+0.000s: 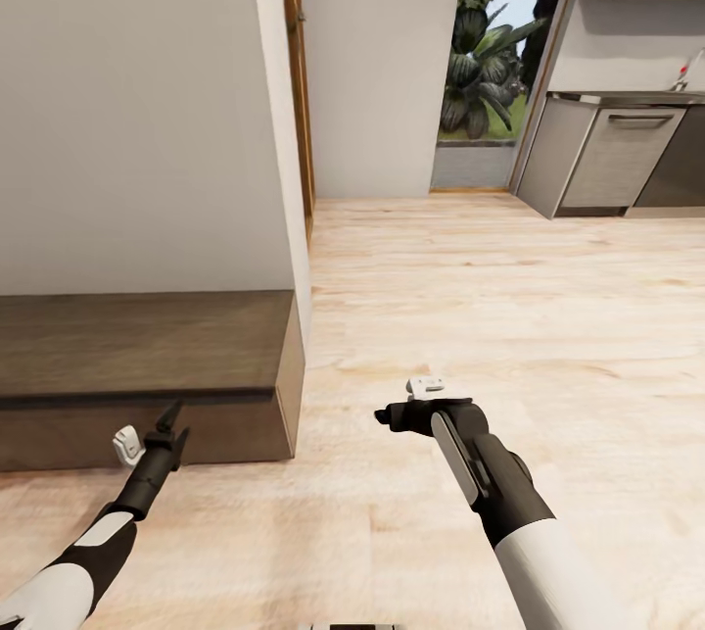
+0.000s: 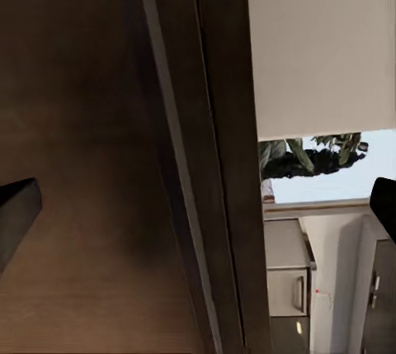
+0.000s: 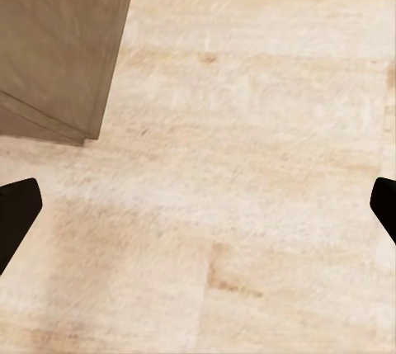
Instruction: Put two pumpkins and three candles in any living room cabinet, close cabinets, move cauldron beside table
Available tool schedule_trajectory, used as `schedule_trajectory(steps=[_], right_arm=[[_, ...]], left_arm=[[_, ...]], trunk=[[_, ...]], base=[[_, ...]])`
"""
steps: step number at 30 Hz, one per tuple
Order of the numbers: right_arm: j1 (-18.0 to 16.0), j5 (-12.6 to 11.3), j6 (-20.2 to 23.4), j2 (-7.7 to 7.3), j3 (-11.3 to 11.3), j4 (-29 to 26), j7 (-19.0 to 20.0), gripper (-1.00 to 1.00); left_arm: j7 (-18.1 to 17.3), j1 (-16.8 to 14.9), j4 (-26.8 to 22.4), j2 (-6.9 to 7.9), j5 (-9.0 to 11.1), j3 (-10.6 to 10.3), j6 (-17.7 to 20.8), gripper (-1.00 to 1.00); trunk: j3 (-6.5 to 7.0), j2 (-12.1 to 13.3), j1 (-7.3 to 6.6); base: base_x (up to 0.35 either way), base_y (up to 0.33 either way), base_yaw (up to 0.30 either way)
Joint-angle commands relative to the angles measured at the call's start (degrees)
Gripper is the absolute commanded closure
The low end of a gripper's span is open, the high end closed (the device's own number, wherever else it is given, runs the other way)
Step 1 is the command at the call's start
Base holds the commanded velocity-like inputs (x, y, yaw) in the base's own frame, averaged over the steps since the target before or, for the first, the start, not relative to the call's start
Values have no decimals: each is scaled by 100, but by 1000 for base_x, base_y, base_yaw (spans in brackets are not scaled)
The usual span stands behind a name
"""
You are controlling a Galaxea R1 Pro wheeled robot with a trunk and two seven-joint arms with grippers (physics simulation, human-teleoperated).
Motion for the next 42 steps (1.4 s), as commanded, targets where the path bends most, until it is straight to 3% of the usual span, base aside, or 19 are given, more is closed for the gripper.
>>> schedule_trajectory(steps=[1, 31, 37, 42], right_arm=[[-3, -2, 24, 0, -2, -3, 9, -100], [-3, -2, 24, 0, -2, -1, 9, -100], [-3, -2, 24, 0, -2, -1, 6, -100], [-1, -4, 24, 0, -2, -1, 6, -100]], left_arm=[[-20, -3, 6, 2, 59, 4, 60, -100], [-20, -3, 44, 64, 58, 44, 25, -100], [-17, -3, 44, 64, 58, 44, 25, -100], [-12, -3, 44, 64, 58, 44, 25, -100]], trunk=[[-5, -2, 0], [-5, -2, 0], [-138, -10, 16], [-138, -10, 16]], base=[[109, -49, 0], [9, -4, 0], [0, 0, 0], [0, 0, 0]])
